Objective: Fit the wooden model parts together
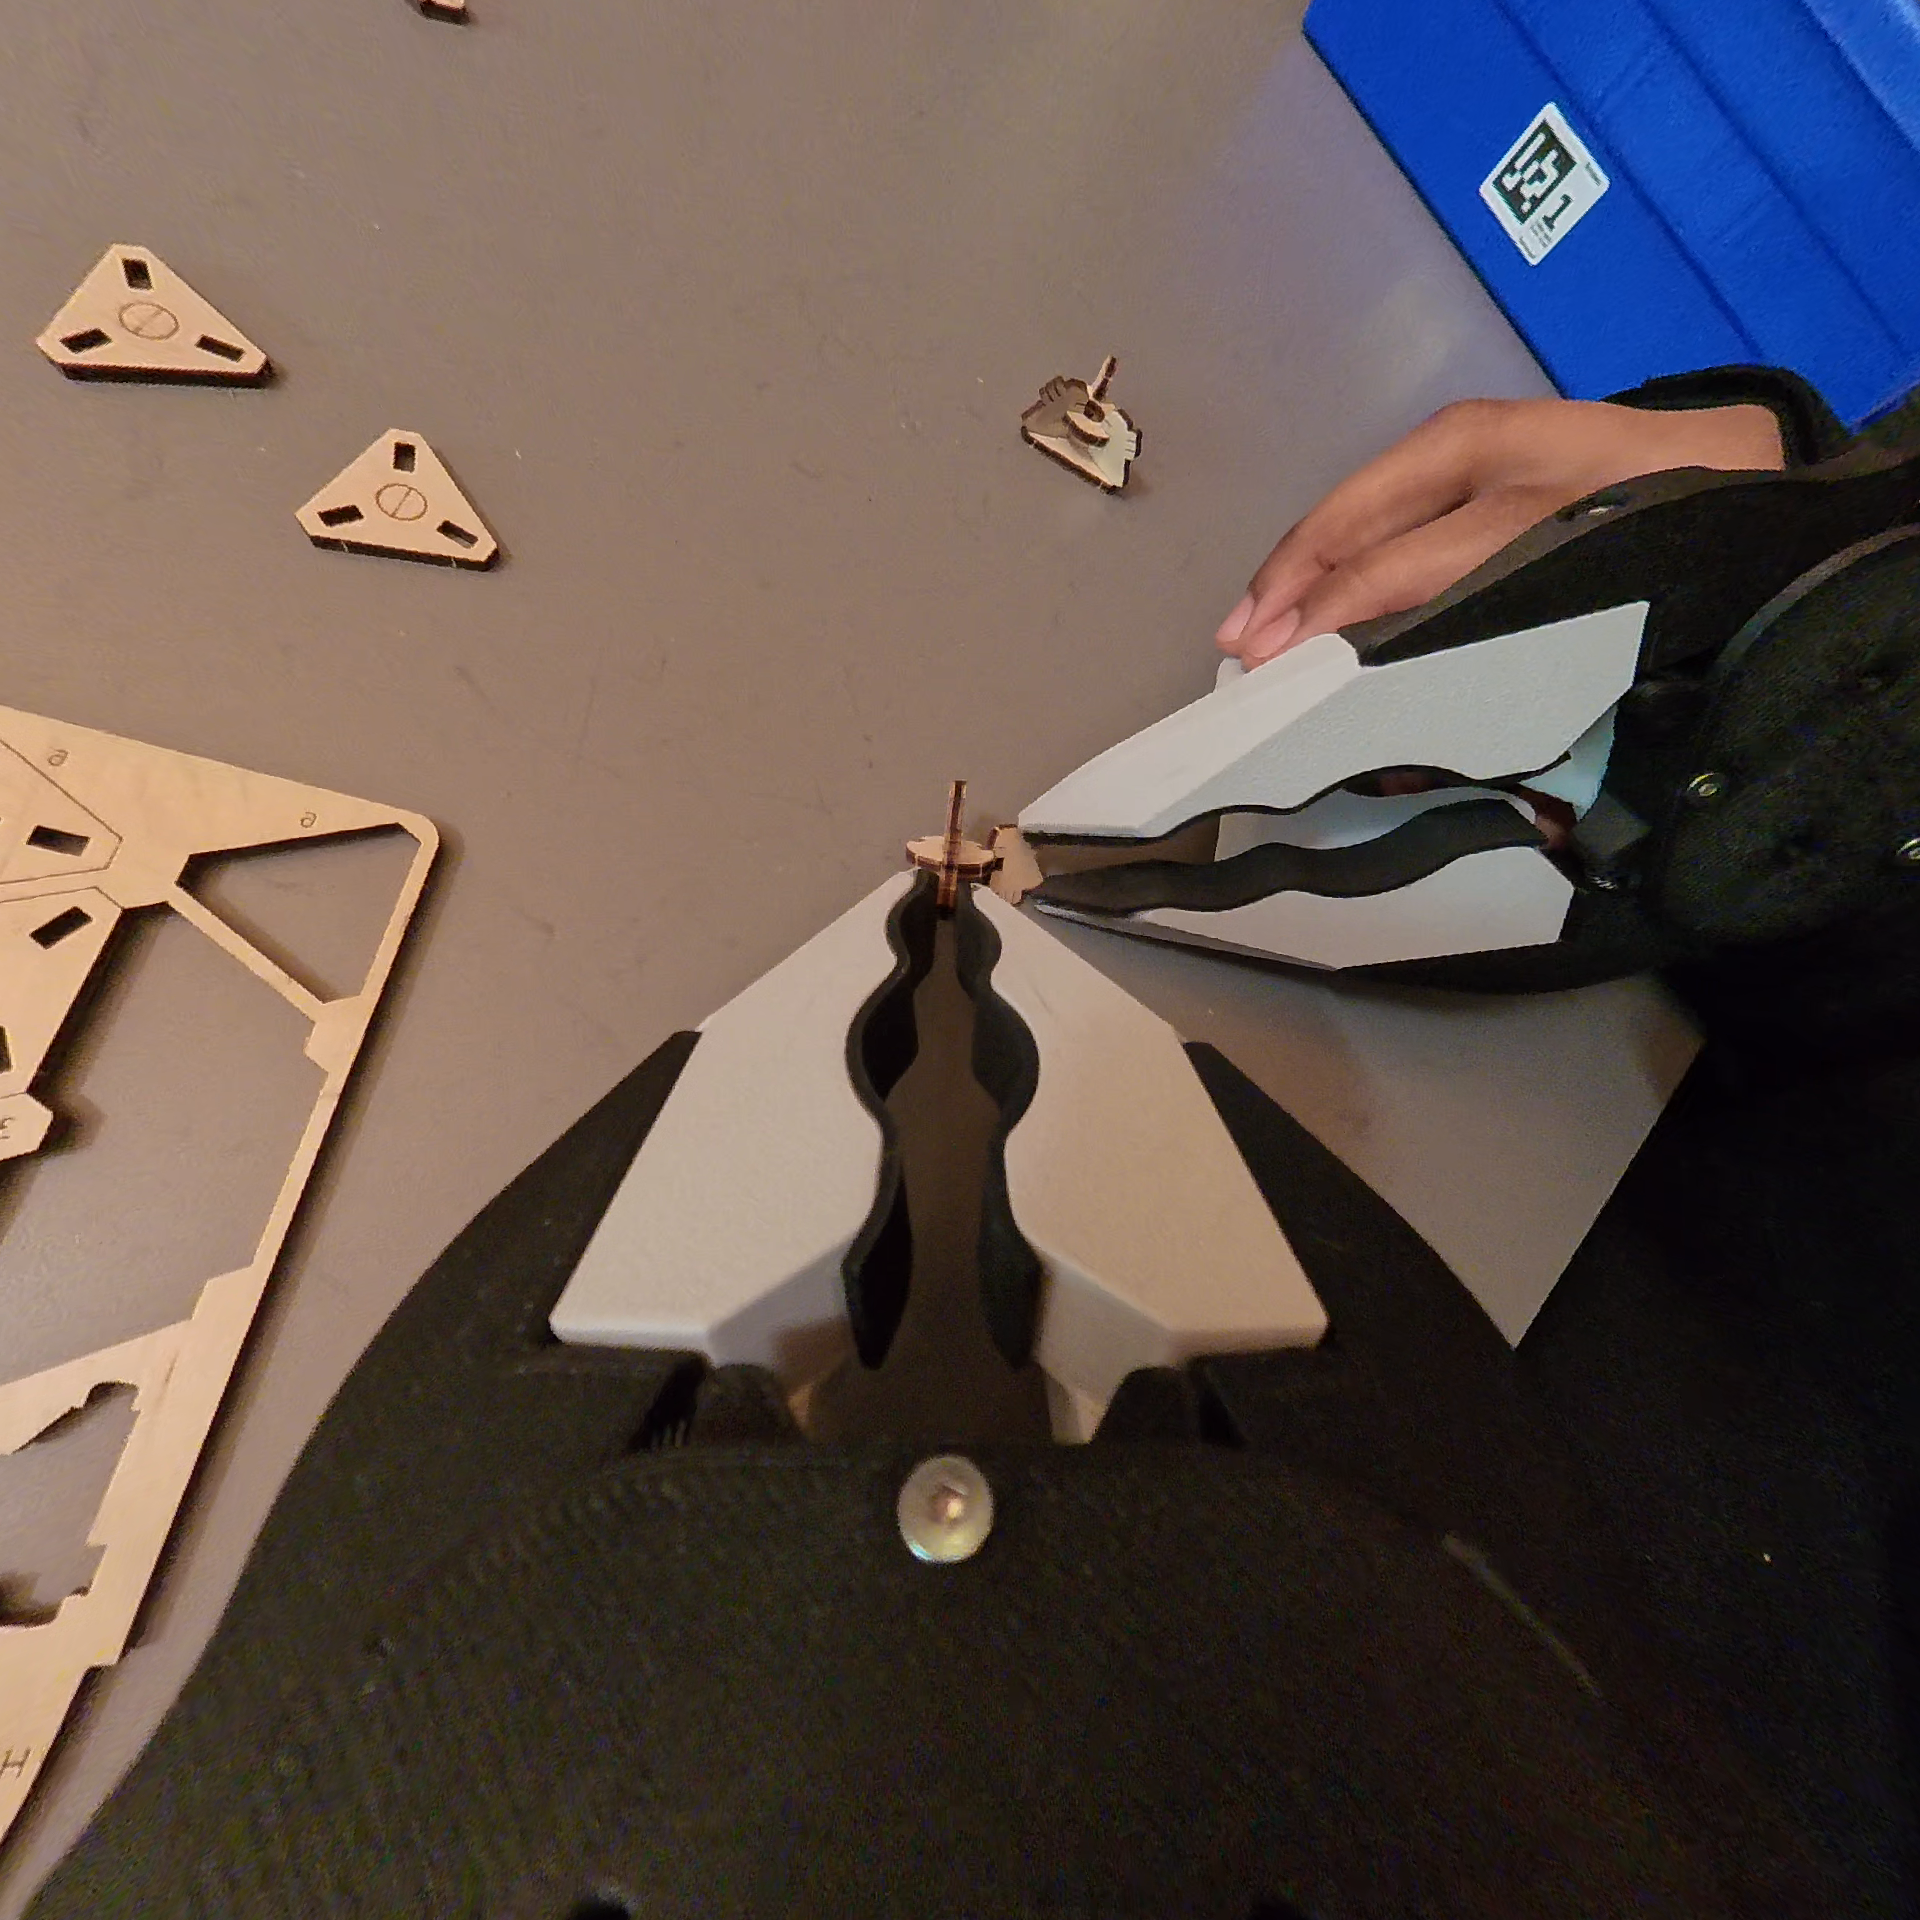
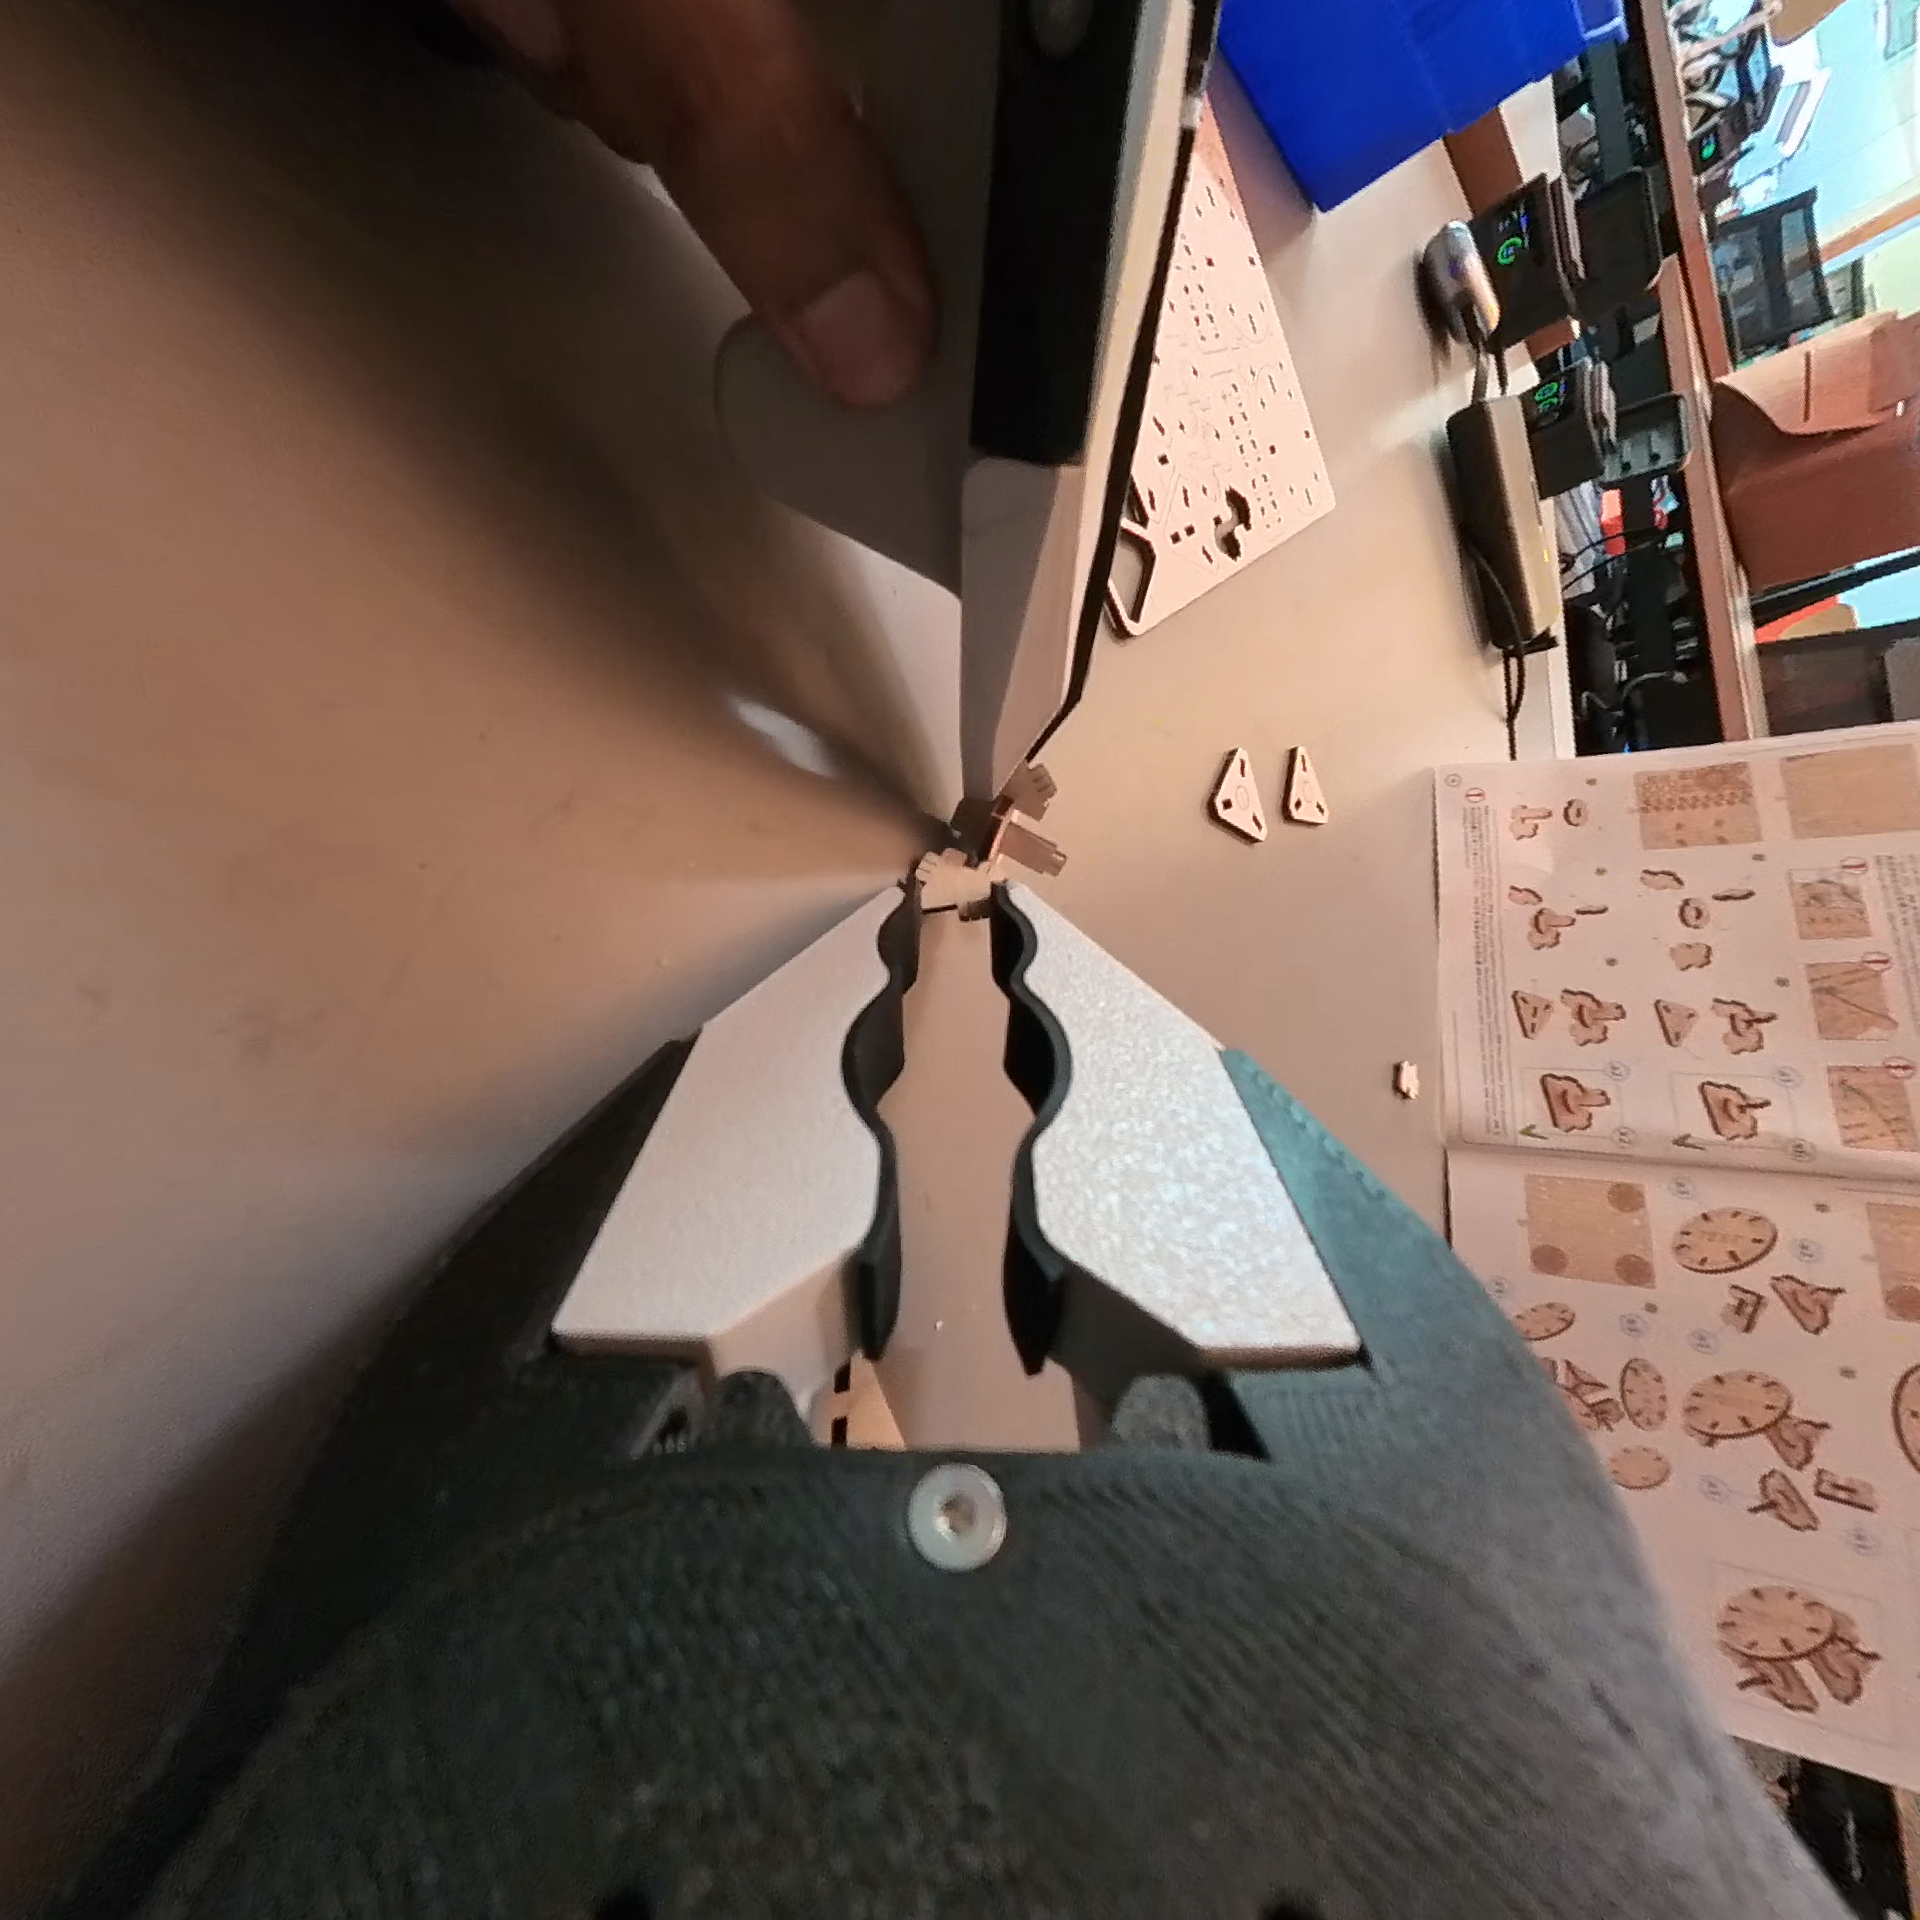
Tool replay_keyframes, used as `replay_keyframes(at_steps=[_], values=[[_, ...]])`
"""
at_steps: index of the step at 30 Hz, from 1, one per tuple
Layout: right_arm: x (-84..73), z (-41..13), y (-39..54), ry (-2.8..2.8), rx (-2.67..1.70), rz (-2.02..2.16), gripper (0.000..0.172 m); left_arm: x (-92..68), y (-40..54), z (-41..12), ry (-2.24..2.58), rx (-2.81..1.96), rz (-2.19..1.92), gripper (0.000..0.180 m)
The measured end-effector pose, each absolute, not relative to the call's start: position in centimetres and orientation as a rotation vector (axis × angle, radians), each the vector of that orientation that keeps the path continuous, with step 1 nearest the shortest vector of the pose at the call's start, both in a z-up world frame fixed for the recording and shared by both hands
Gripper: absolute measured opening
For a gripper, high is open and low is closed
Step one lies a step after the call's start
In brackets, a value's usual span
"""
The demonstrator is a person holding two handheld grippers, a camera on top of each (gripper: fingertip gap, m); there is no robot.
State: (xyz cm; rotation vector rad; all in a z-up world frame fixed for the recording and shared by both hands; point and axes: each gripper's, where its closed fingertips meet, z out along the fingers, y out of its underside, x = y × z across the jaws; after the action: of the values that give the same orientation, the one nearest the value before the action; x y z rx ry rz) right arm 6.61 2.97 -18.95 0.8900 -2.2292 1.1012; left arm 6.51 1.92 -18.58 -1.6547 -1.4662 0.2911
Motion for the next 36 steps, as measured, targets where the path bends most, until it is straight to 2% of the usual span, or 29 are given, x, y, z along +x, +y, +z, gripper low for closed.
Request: replay_keyframes(at_steps=[36], values=[[6.87, -19.03, 2.58, -2.320, 0.845, 1.167, 0.012, 6.78, 2.12, -18.81, -1.461, -1.661, 0.238, 0.000]])
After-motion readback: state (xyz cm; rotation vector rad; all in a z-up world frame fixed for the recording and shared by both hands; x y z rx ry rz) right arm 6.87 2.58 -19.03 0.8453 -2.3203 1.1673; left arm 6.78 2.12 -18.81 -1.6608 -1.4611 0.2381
